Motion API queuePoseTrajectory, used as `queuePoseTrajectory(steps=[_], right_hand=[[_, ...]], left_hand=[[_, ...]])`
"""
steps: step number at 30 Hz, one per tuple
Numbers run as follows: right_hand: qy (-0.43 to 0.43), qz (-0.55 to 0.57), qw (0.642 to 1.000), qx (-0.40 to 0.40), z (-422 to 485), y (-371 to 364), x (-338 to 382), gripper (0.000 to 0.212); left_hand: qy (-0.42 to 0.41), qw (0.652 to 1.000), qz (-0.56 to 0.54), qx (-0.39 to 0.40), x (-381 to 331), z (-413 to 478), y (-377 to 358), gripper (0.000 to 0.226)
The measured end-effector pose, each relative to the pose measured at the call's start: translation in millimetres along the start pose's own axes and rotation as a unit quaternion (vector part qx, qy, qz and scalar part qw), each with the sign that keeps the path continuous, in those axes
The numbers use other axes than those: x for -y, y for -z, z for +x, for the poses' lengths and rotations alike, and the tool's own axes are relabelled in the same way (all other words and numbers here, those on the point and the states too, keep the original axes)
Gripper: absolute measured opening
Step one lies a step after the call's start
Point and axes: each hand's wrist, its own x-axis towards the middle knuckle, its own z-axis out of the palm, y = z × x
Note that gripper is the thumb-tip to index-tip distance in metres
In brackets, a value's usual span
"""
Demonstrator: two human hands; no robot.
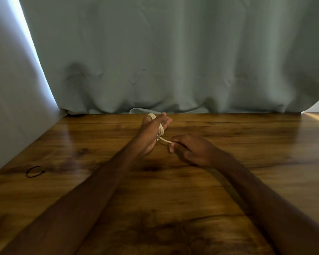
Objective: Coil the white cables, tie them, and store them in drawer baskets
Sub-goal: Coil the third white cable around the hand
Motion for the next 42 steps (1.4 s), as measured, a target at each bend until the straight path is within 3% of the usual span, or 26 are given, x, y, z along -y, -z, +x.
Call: queuePoseTrajectory(steps=[3, 7, 11, 13, 15, 17, 19, 25, 29, 31, 33, 37, 42], right_hand=[[-0.007, -0.013, 1.0, -0.021, -5.9, 9.0, -0.5, 0.023], [-0.045, 0.048, 0.996, -0.061, -7.3, 18.8, 3.3, 0.024], [-0.058, 0.115, 0.983, -0.133, -7.7, 25.3, 12.4, 0.024], [-0.097, 0.204, 0.963, -0.149, -8.7, 31.1, 13.0, 0.026], [-0.135, 0.347, 0.911, -0.177, -10.1, 40.8, 8.8, 0.031], [-0.133, 0.445, 0.864, -0.195, -10.7, 49.9, 4.9, 0.032], [-0.109, 0.481, 0.846, -0.201, -11.6, 53.3, 4.3, 0.032], [-0.047, 0.482, 0.84, -0.245, -14.3, 55.7, 5.2, 0.022], [-0.054, 0.478, 0.824, -0.3, -17.7, 61.5, -0.9, 0.026], [-0.086, 0.451, 0.826, -0.327, -18.7, 63.2, -7.4, 0.029], [-0.121, 0.426, 0.828, -0.344, -18.0, 61.7, -15.1, 0.028], [-0.169, 0.378, 0.85, -0.325, -15.5, 52.0, -28.0, 0.024], [-0.22, 0.374, 0.892, -0.125, -14.6, 25.9, -25.6, 0.035]], left_hand=[[-0.066, 0.98, 0.186, -0.01, 3.3, 2.6, 17.0, 0.038], [-0.061, 0.954, 0.293, -0.004, 9.1, 8.1, 42.0, 0.047], [-0.114, 0.919, 0.372, 0.068, 5.0, -3.8, 33.3, 0.024], [-0.138, 0.891, 0.423, 0.089, 5.2, -7.9, 30.2, 0.022], [-0.143, 0.871, 0.457, 0.106, 5.1, -9.6, 31.6, 0.033], [-0.129, 0.881, 0.443, 0.108, 3.4, -10.8, 34.0, 0.041], [-0.121, 0.893, 0.418, 0.114, -0.4, -14.9, 31.0, 0.047], [0.007, 0.912, 0.33, 0.243, 12.9, -20.7, 6.2, 0.078], [0.08, 0.888, 0.275, 0.359, 8.7, -36.4, -18.4, 0.112], [0.099, 0.88, 0.218, 0.411, 5.5, -41.0, -26.3, 0.116], [0.094, 0.871, 0.164, 0.454, 1.7, -44.3, -30.8, 0.103], [0.078, 0.873, 0.076, 0.475, -7.4, -48.3, -32.9, 0.047], [0.057, 0.906, 0.017, 0.42, -17.5, -47.2, -28.2, 0.033]])
